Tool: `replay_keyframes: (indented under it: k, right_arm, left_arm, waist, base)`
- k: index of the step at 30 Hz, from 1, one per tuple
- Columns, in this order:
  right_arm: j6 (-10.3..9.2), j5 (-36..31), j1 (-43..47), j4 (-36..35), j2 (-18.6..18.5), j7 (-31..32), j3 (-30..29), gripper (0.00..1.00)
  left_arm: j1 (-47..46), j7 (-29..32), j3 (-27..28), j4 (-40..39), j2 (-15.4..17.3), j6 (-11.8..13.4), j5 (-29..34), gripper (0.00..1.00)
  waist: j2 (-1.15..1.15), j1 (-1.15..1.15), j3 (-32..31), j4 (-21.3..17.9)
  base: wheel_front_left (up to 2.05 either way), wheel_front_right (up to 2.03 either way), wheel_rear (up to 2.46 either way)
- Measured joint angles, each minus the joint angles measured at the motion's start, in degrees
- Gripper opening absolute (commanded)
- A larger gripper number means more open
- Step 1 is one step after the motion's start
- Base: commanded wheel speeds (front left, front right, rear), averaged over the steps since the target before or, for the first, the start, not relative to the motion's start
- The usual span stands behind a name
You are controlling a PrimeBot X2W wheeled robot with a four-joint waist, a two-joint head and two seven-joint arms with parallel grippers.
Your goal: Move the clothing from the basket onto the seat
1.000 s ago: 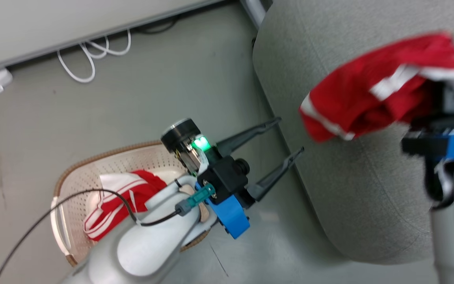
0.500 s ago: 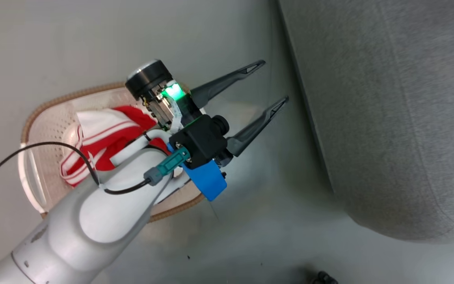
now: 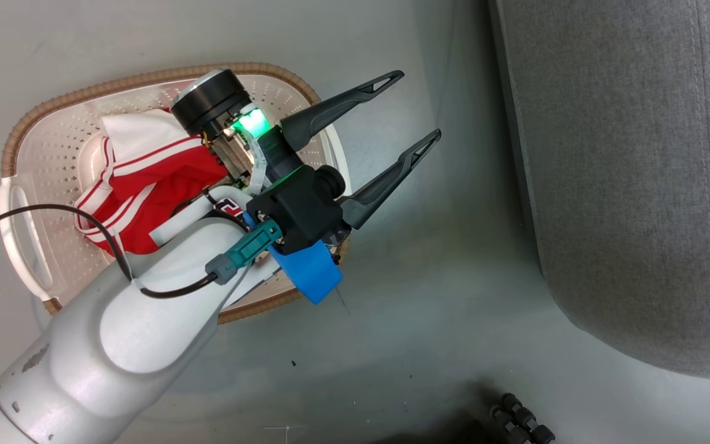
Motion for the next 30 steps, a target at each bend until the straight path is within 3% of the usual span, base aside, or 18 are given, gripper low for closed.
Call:
replay_keyframes:
  k: [8, 15, 16, 17, 23, 30]
  right_arm:
    - [0.00, 0.3, 4.3, 4.8, 5.8, 0.0, -3.1, 0.00]
    - [0.00, -0.7, 5.8, 8.2, 8.2, 0.0, -2.6, 0.00]
    - [0.00, -0.6, 6.0, 8.7, 8.4, 0.0, -2.8, 0.57]
    - [0.00, -0.6, 6.2, 8.7, 8.4, 0.0, -3.0, 1.00]
    - [0.00, -0.2, 10.2, 7.9, 7.6, 0.0, -2.1, 1.00]
    - [0.00, 0.3, 20.7, 1.8, 8.0, 0.0, 2.8, 1.00]
  left_arm:
    - [-0.7, 0.0, -0.1, -0.1, 0.2, 0.1, -0.1, 1.00]
    - [-0.9, -0.2, -0.3, 0.6, 0.2, 0.4, -0.5, 1.00]
    - [-0.9, -0.2, -0.4, 0.7, 0.2, 0.4, -0.5, 1.00]
    - [-0.9, -0.3, -0.4, 0.9, 0.1, 0.5, -0.6, 1.00]
    - [0.1, -1.1, -0.4, 2.0, -1.1, 0.9, -1.1, 1.00]
    - [3.9, -1.5, 1.5, 3.5, -2.7, 2.0, -2.7, 1.00]
  waist:
    - [0.00, 0.00, 0.7, 0.4]
    - [0.00, 0.00, -0.1, 0.6]
    - [0.00, -0.01, -0.4, 0.6]
    - [0.00, -0.01, -0.8, 0.5]
    - [0.00, -0.01, -4.0, 0.7]
    - [0.00, -0.02, -11.1, 1.1]
  base:
    - [0.00, 0.00, 0.00]
    - [0.00, 0.00, 0.00]
    - [0.00, 0.00, 0.00]
    - [0.00, 0.00, 0.00]
    - [0.00, 0.00, 0.00]
    - [0.00, 0.00, 0.00]
